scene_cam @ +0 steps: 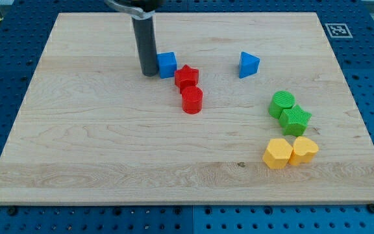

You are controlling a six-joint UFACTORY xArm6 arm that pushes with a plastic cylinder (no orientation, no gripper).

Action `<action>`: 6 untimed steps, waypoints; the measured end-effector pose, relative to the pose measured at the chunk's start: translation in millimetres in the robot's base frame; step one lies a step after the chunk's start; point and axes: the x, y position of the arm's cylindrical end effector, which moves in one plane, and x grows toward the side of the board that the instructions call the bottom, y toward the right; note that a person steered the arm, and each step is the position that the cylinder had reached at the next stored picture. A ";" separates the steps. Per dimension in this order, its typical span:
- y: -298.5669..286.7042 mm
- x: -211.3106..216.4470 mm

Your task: Move your arm closer to the blue triangle

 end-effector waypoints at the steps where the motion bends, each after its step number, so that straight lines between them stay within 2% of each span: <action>1: 18.6 -0.1; 2: 23.2 -5.1; 3: -8.2 -36.0; 4: -11.5 -80.5; 5: 47.1 -82.2; 6: 147.0 -66.9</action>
